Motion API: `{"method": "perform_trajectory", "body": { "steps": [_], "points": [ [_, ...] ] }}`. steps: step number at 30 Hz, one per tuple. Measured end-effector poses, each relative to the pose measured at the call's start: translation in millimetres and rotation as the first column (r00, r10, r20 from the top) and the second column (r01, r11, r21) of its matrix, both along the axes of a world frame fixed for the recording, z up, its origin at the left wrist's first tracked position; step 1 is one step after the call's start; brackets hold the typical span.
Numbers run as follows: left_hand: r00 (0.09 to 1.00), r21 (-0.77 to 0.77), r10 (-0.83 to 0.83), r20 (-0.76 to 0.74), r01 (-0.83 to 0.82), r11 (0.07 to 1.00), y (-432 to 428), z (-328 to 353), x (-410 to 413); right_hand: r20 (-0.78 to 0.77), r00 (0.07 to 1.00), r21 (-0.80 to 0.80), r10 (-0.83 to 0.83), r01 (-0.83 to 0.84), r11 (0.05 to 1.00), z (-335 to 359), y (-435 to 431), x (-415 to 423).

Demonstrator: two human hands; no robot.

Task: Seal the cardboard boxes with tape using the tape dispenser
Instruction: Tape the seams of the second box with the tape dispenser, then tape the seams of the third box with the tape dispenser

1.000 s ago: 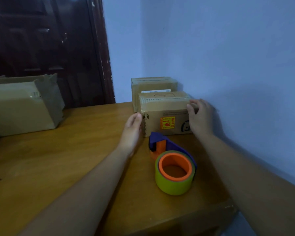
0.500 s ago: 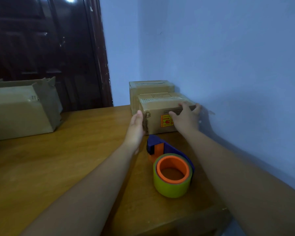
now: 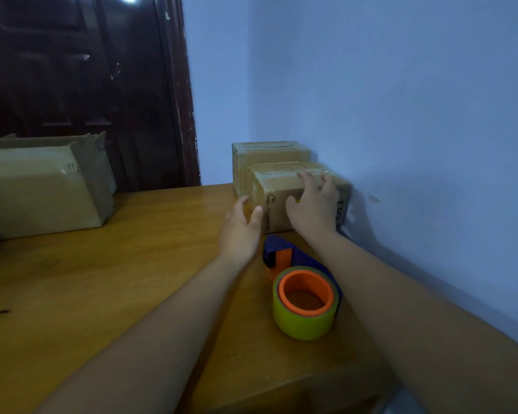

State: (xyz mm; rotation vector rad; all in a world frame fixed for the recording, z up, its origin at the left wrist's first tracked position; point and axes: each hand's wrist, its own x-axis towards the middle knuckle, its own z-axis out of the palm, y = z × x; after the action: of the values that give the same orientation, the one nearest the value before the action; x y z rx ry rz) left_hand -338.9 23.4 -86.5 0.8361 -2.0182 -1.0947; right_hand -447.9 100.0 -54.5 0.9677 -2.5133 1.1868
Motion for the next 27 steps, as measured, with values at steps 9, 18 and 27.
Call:
{"method": "perform_trajectory", "body": {
  "steps": [9,18,27],
  "points": [
    [0.704,-0.627,0.448,0.551,-0.006,0.779,-20.7,31.9,83.0,-0.021,0.952,0.459,0.306,-0.263,0.849,32.0,-31.4,68.6],
    [0.452,-0.641,0.572,0.684,-0.001,0.767,-46.3,40.5,195.0,-0.006,0.859,0.684,0.511,-0.369,0.629,40.2,-82.6,197.2],
    [0.378,-0.729,0.704,0.601,-0.104,0.677,-80.0,52.3,324.6,-0.072,0.723,0.648,0.687,-0.489,0.583,49.5,-121.5,298.2]
  ]
}}
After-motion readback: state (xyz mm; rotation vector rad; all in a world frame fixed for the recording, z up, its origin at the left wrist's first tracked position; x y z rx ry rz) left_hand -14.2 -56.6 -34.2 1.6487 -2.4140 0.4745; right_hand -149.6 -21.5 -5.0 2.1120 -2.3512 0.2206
